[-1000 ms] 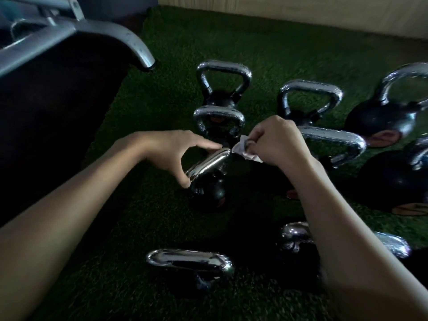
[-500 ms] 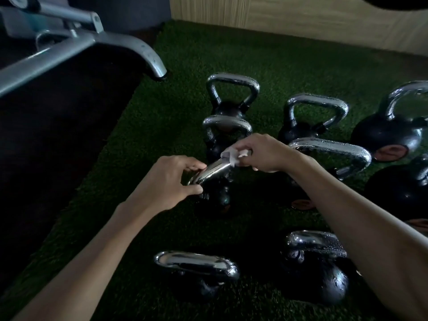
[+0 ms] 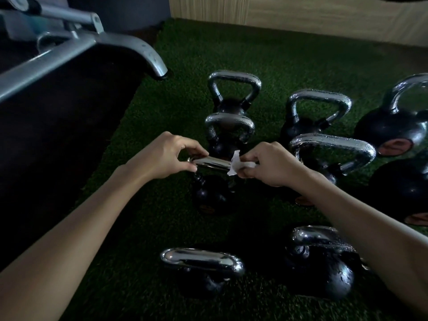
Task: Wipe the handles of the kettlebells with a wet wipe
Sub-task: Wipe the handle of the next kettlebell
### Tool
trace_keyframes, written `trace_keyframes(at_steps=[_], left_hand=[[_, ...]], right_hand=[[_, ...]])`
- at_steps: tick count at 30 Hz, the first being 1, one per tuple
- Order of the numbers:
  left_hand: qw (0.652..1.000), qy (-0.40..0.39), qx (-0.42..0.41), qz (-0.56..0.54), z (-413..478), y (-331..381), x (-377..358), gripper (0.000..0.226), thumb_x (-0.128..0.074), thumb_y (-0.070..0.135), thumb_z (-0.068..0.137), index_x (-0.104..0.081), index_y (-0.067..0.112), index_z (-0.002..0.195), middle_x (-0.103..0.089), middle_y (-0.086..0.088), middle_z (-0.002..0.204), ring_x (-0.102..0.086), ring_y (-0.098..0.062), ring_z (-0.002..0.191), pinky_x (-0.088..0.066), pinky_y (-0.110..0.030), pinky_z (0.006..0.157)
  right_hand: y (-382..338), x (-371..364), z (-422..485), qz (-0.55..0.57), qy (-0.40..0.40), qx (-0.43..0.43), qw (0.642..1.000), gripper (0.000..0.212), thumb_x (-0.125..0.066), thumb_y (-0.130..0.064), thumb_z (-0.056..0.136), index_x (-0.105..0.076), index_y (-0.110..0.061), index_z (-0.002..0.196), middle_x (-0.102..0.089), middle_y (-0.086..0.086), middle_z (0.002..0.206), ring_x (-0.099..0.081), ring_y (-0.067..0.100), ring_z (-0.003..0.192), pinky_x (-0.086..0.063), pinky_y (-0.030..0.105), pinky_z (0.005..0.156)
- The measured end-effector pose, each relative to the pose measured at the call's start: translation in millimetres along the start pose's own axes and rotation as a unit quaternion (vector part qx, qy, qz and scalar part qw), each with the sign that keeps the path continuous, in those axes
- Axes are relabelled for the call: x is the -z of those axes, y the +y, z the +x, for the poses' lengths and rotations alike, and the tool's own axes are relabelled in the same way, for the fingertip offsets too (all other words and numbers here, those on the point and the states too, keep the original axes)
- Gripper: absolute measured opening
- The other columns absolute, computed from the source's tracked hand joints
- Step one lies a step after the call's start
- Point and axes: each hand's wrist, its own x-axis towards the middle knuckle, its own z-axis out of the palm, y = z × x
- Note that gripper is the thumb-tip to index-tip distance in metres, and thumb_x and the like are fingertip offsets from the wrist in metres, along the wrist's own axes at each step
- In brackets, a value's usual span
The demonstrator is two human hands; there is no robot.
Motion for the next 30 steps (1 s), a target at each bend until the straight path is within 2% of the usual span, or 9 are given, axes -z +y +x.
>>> trace_keyframes(at_steps=[3, 5, 8, 11, 17, 21, 24, 27, 30], left_hand=[[1.0, 0.004, -0.002, -0.029, -7, 0, -1, 0.038, -0.087, 0.019, 0.078, -0.076, 0.034, 0.112, -0.066, 0.022, 0.092, -0.052, 0.017, 0.05, -0.038, -0.002, 0.052], [0.999, 0.019, -0.007, -0.038, -14, -2, -4, 0.038, -0.088, 0.017, 0.078, -0.077, 0.03, 0.112, -0.07, 0.02, 0.091, -0.054, 0.023, 0.056, -0.04, 0.001, 0.056], [0.998, 0.038, 0.002, -0.045, -16, -9, -9, 0.042, -0.09, 0.028, 0.075, -0.076, 0.043, 0.111, -0.075, 0.022, 0.1, -0.068, 0.01, 0.084, -0.058, -0.021, 0.083], [0.998, 0.038, 0.022, -0.045, -15, -13, -13, 0.043, -0.09, 0.035, 0.074, -0.073, 0.051, 0.11, -0.076, 0.018, 0.094, -0.07, -0.003, 0.082, -0.061, -0.035, 0.08], [0.997, 0.009, -0.01, -0.078, -21, -8, -12, 0.045, -0.088, 0.036, 0.077, -0.07, 0.047, 0.118, -0.071, 0.024, 0.111, -0.063, 0.007, 0.107, -0.051, -0.026, 0.098], [0.981, 0.064, -0.013, -0.181, 5, -1, 6, 0.043, -0.081, 0.048, 0.082, -0.063, 0.041, 0.12, -0.064, 0.026, 0.121, -0.062, 0.003, 0.11, -0.05, -0.023, 0.087], [0.987, 0.113, -0.006, -0.115, 59, -1, 27, 0.033, -0.081, 0.039, 0.085, -0.065, 0.035, 0.113, -0.064, 0.017, 0.115, -0.064, -0.002, 0.097, -0.05, -0.022, 0.075], [0.997, 0.071, 0.036, -0.019, 115, -9, 41, 0.034, -0.084, 0.036, 0.081, -0.068, 0.037, 0.111, -0.064, 0.013, 0.111, -0.061, 0.0, 0.09, -0.049, -0.022, 0.073], [0.997, 0.031, 0.072, -0.021, 145, -22, 40, 0.033, -0.084, 0.034, 0.081, -0.07, 0.039, 0.11, -0.065, 0.018, 0.108, -0.058, 0.005, 0.084, -0.043, -0.019, 0.068]], right_hand=[[-3, -5, -4, -0.01, 0.007, 0.008, 1.0, 0.023, -0.062, -0.058, 0.071, -0.074, -0.04, 0.081, -0.071, -0.003, 0.075, -0.066, 0.014, 0.07, -0.057, 0.039, 0.064], [-6, -6, -6, -0.042, 0.0, 0.016, 0.999, 0.009, -0.061, -0.055, 0.077, -0.067, -0.05, 0.079, -0.069, -0.006, 0.08, -0.065, 0.016, 0.074, -0.053, 0.035, 0.063], [-13, -1, -7, -0.087, 0.011, 0.031, 0.996, 0.013, -0.063, -0.047, 0.087, -0.07, -0.054, 0.096, -0.068, -0.008, 0.089, -0.064, 0.019, 0.08, -0.044, 0.032, 0.063], [-14, -2, -7, -0.109, 0.042, 0.028, 0.993, 0.02, -0.061, -0.045, 0.091, -0.071, -0.052, 0.107, -0.068, -0.006, 0.094, -0.064, 0.023, 0.086, -0.042, 0.033, 0.067], [-2, 1, -6, 0.0, 0.017, 0.034, 0.999, 0.022, -0.078, -0.036, 0.083, -0.074, -0.057, 0.087, -0.06, -0.018, 0.066, -0.06, 0.004, 0.067, -0.044, 0.023, 0.06], [5, 22, 16, 0.076, 0.122, -0.001, 0.99, 0.019, -0.085, -0.032, 0.08, -0.081, -0.036, 0.099, -0.066, -0.022, 0.073, -0.061, -0.01, 0.069, -0.041, 0.005, 0.056], [8, 32, 52, 0.073, 0.199, -0.028, 0.977, 0.021, -0.081, -0.031, 0.081, -0.079, -0.041, 0.1, -0.074, -0.015, 0.085, -0.068, 0.0, 0.079, -0.055, 0.018, 0.065], [6, 38, 88, 0.024, 0.233, -0.027, 0.972, 0.025, -0.078, -0.031, 0.082, -0.079, -0.037, 0.106, -0.072, -0.004, 0.109, -0.067, 0.018, 0.103, -0.056, 0.034, 0.083], [8, 52, 113, 0.076, 0.255, -0.058, 0.962, 0.019, -0.081, -0.031, 0.083, -0.08, -0.032, 0.102, -0.075, -0.003, 0.097, -0.068, 0.016, 0.09, -0.054, 0.029, 0.072]])
